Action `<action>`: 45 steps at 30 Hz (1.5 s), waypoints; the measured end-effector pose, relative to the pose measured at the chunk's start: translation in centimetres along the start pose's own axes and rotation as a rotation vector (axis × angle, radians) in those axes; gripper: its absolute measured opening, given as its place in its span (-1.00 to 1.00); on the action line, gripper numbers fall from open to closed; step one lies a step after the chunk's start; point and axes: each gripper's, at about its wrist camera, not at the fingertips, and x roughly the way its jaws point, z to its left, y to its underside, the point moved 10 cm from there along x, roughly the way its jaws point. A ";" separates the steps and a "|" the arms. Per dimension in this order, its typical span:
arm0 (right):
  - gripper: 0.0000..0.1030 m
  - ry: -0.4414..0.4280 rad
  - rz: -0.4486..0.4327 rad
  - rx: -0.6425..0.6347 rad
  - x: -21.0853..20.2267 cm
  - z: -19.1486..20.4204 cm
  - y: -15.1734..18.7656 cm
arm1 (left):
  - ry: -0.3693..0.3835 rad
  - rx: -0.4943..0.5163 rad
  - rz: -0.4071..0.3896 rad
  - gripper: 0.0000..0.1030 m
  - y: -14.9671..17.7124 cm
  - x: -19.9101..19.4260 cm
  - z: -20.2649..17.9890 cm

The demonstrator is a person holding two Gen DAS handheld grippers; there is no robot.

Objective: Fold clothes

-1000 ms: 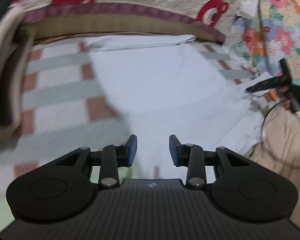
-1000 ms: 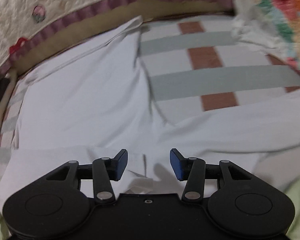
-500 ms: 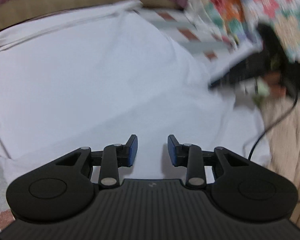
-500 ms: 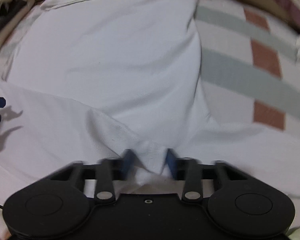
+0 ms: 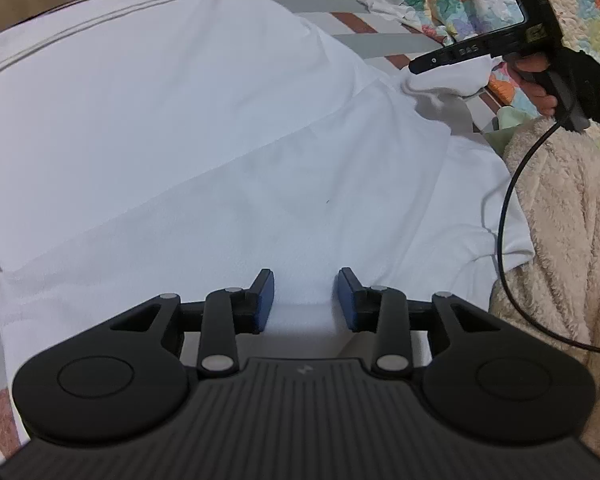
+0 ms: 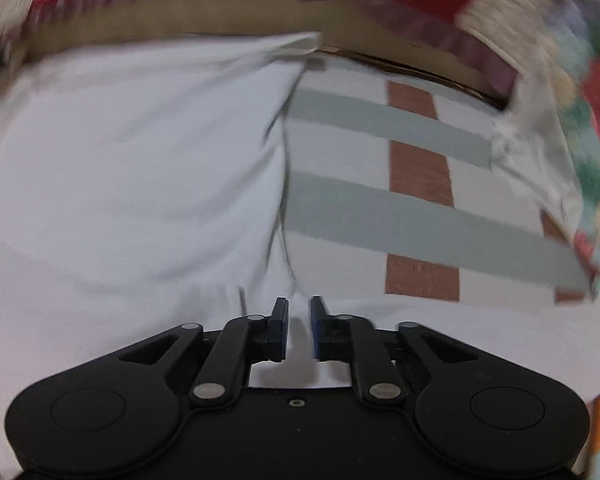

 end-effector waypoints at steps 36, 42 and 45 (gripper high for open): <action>-0.85 0.331 -0.513 0.554 -6.6 -32.8 4.4 | -0.177 -0.085 -0.079 -0.19 -3.0 -0.4 2.8; -0.85 0.031 -0.572 0.452 -10.1 -22.4 -2.1 | -0.168 -0.091 -0.127 -0.19 -3.4 -1.4 2.8; -0.85 -0.137 -0.598 0.343 -12.6 -14.4 -5.9 | -0.148 -0.098 -0.168 -0.19 -3.8 -2.2 2.6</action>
